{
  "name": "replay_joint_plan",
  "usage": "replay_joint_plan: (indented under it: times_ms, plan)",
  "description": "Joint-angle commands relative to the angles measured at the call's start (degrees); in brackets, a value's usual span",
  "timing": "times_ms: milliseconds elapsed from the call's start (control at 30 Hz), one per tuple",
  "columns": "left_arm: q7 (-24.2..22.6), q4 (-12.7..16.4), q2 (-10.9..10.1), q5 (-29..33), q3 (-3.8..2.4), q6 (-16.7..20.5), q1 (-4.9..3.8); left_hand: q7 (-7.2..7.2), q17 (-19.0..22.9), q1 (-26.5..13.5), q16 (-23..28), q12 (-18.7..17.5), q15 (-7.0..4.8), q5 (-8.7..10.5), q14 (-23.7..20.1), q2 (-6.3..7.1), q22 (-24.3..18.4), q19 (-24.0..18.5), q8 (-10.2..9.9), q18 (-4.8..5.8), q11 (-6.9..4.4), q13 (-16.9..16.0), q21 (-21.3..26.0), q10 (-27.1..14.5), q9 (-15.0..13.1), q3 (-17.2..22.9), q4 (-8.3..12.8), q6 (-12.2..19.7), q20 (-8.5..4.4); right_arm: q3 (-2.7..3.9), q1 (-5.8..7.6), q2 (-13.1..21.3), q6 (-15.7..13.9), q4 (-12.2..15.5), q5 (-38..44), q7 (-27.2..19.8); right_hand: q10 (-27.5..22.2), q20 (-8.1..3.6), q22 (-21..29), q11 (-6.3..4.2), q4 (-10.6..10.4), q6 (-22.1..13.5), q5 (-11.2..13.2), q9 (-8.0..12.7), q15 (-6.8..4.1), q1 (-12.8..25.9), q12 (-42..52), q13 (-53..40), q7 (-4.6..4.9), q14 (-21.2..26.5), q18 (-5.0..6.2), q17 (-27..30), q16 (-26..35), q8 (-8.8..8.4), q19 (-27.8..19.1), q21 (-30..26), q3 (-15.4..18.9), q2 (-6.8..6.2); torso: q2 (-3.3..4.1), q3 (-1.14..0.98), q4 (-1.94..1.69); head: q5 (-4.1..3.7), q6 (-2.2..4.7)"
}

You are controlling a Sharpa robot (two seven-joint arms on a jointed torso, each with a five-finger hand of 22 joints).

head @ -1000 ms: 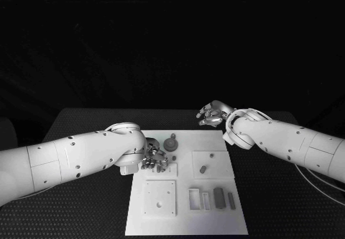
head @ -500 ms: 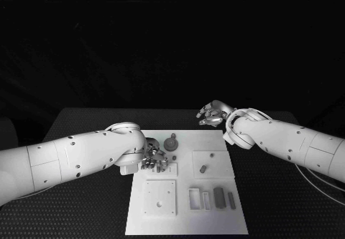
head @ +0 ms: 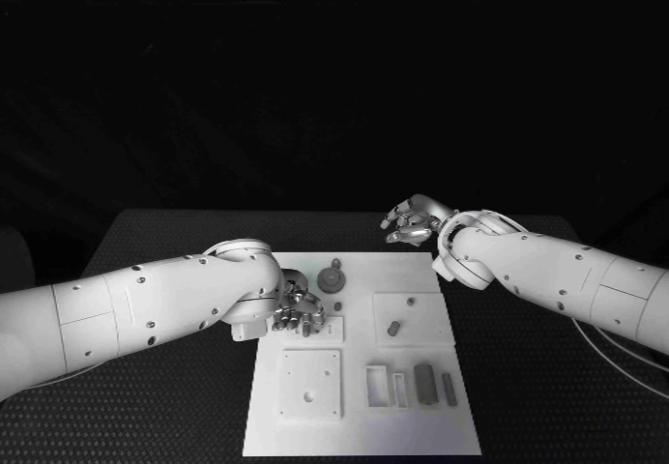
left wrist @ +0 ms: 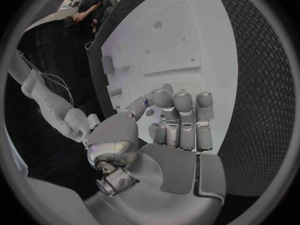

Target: Assemble the parts on the task board

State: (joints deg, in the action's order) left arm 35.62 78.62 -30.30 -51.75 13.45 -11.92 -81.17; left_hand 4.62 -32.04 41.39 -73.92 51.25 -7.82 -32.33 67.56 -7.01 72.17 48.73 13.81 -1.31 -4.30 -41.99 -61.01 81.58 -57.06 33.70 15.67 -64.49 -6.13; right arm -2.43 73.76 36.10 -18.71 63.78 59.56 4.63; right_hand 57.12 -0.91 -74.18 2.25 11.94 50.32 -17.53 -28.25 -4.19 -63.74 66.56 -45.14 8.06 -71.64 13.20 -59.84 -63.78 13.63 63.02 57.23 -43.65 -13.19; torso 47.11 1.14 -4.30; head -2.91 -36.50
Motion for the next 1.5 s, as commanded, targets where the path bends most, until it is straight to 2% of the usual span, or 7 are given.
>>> replay_joint_plan:
  times_ms: [33,667,967,1033,1167,1300,1500]
  plan:
    - [1.0,0.0,0.0,0.1,0.26,-2.5,0.3,-4.78,0.1,1.0,-0.4,0.2,-1.61,-0.3,-0.8,-1.01,-0.1,0.2,0.2,-0.43,-2.09,0.1,-0.3,-1.9,0.0,0.6,0.5,-6.3,-8.55,0.02,-0.03,-0.1,0.7,0.0,0.3,-0.5,-0.1,-0.25,-0.1,-0.11,0.0,-0.2,-0.3,0.1,0.05,0.1,0.4,0.1,0.59,0.5,1.8,0.1,-0.2,0.17,0.3,-0.2,-0.3,0.45,0.01,-0.02,-0.01,0.03,-0.09]
    - [1.9,-0.7,1.2,-1.2,0.27,-3.1,0.34,-4.78,0.4,0.9,-0.4,0.2,-1.6,0.21,-0.8,-1.0,-0.3,0.3,0.0,-0.45,-2.1,0.2,-0.5,-1.8,-0.1,0.6,0.3,-6.3,-8.54,0.02,-0.04,0.1,0.7,0.2,0.3,-0.6,-0.1,-0.24,-0.1,-0.11,0.1,-0.2,-0.3,0.1,0.05,0.1,0.4,0.1,0.59,0.5,1.8,0.1,-0.3,0.17,0.3,-0.2,-0.4,0.47,0.01,-0.02,0.03,0.05,-0.06]
    - [2.1,-1.1,1.5,-1.9,0.27,-1.5,0.76,-4.56,1.1,0.8,-0.3,0.0,-1.74,2.38,-1.0,-0.45,-0.8,0.2,-0.5,-0.5,-1.85,0.5,-0.6,-2.0,-0.1,0.6,-0.2,-5.9,-8.56,0.02,-0.04,0.2,0.8,0.3,0.3,-0.6,-0.1,-0.24,-0.1,-0.11,0.1,-0.2,-0.4,0.1,0.05,0.1,0.4,0.2,0.59,0.5,1.8,0.1,-0.3,0.18,0.3,-0.2,-0.4,0.47,0.02,0.05,0.04,-0.09,-0.05]
    - [2.1,-1.1,1.5,-2.4,0.27,-1.5,0.76,-4.56,1.4,1.0,-0.4,0.0,-1.83,4.85,-1.0,-0.16,-1.1,0.2,-0.7,-0.55,-1.77,0.5,-0.6,-2.0,-0.2,0.6,-0.7,-5.9,-8.62,0.02,-0.04,0.2,0.8,0.3,0.3,-0.6,-0.1,-0.24,-0.1,-0.11,0.1,-0.2,-0.4,0.1,0.05,0.1,0.4,0.2,0.59,0.5,1.8,0.1,-0.3,0.18,0.3,-0.2,-0.4,0.47,0.02,0.06,0.03,-0.12,-0.06]
    - [2.2,-1.1,1.4,-2.8,0.27,-1.1,0.78,-4.46,2.1,1.0,-0.6,0.0,-1.98,13.96,-1.3,1.68,-1.8,-0.2,-1.3,-0.55,-1.66,0.6,-0.9,-2.2,-0.5,-0.6,-3.9,-5.9,-8.73,0.02,-0.04,0.2,0.8,0.3,0.3,-0.6,-0.1,-0.24,-0.1,-0.11,0.1,-0.2,-0.4,0.1,0.05,0.1,0.4,0.2,0.59,0.5,1.8,0.1,-0.3,0.18,0.3,-0.2,-0.4,0.46,0.0,0.06,-0.02,-0.24,-0.09]
    - [2.1,-1.2,1.3,-3.0,0.27,-0.9,0.78,-4.43,2.6,0.8,-0.7,-0.1,-2.11,19.59,-1.5,4.4,-2.2,-0.5,-1.7,-0.63,-1.61,0.7,-1.0,-2.6,-0.6,-1.2,-6.2,-5.8,-8.86,0.02,-0.04,0.3,0.9,0.3,0.3,-0.6,-0.1,-0.24,-0.1,-0.11,0.1,-0.2,-0.4,0.1,0.05,0.1,0.4,0.2,0.59,0.5,1.8,0.1,-0.3,0.17,0.3,-0.2,-0.4,0.45,0.02,0.08,-0.01,-0.29,-0.08]
    - [1.9,-1.1,1.1,-2.9,0.26,-0.8,0.78,-4.36,3.0,-0.3,-0.9,0.0,-2.21,24.78,-1.8,8.36,-2.7,-0.9,-2.1,-0.74,-1.62,0.7,-1.1,-2.8,-0.9,-2.0,-8.9,-5.7,-9.0,0.02,-0.04,0.3,0.9,0.3,0.3,-0.6,-0.1,-0.23,-0.1,-0.1,0.1,-0.2,-0.4,0.1,0.06,0.1,0.4,0.2,0.59,0.5,1.8,0.1,-0.3,0.17,0.3,-0.2,-0.4,0.44,0.01,0.11,-0.03,-0.39,-0.1]
